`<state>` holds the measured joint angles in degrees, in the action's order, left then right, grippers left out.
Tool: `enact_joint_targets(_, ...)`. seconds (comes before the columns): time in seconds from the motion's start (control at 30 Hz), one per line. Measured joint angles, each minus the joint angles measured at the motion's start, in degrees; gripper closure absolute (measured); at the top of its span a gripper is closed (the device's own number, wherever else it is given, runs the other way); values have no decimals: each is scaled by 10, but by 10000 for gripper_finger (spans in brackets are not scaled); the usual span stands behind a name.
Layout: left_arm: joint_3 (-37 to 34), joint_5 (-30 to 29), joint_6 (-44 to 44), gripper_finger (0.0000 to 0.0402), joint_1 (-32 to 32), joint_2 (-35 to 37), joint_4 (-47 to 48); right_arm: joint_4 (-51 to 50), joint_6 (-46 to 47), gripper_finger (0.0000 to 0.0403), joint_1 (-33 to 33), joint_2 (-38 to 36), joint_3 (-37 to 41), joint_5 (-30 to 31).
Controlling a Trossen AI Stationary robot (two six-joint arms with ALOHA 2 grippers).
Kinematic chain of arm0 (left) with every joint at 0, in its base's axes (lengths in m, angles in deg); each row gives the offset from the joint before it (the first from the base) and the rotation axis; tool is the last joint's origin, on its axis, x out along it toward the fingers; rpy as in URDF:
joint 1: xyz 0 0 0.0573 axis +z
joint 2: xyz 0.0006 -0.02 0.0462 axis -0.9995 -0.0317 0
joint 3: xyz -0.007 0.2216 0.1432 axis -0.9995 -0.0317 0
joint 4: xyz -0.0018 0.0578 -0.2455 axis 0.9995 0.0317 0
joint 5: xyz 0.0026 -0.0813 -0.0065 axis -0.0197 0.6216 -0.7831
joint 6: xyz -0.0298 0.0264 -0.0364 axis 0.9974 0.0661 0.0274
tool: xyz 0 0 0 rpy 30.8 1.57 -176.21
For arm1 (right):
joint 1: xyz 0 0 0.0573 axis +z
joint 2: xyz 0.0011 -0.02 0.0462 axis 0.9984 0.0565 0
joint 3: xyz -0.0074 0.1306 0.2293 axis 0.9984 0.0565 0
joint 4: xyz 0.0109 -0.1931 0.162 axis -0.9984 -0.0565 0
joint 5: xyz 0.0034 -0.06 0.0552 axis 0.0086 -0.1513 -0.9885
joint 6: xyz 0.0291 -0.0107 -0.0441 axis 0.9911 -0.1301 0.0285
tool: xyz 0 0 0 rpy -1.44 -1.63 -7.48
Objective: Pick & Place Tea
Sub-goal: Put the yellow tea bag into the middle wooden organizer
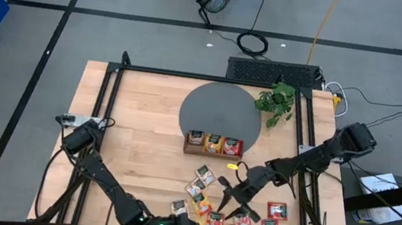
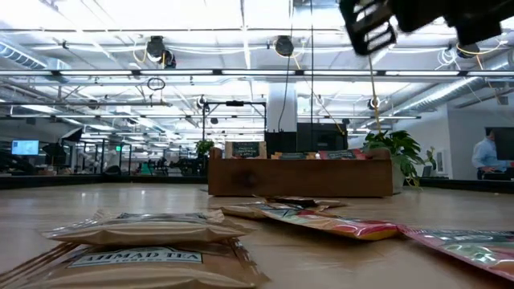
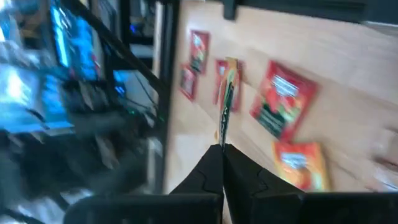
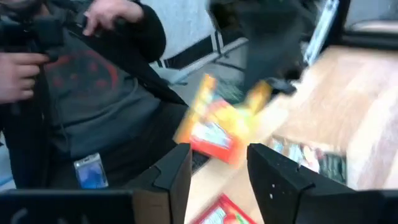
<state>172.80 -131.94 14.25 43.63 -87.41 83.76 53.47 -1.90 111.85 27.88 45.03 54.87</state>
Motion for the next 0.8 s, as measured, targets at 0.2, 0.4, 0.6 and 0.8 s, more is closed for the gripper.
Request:
enact_joint_targets(0.2, 0, 42, -107, 395, 7, 0, -56, -6, 58, 245, -29, 7, 0, -86)
enact_joint_targets(0.4, 0, 124, -156, 396, 52, 0, -101, -6, 107, 238, -52, 18, 0, -164)
enact_joint_targets(0.6, 0, 161, -185, 396, 86, -1, -113, -11, 139, 239, -67, 34, 0, -165)
enact_joint_targets(0.8, 0, 175, -222, 397, 105, -1, -112, -15, 154, 237, -80, 57, 0, -203)
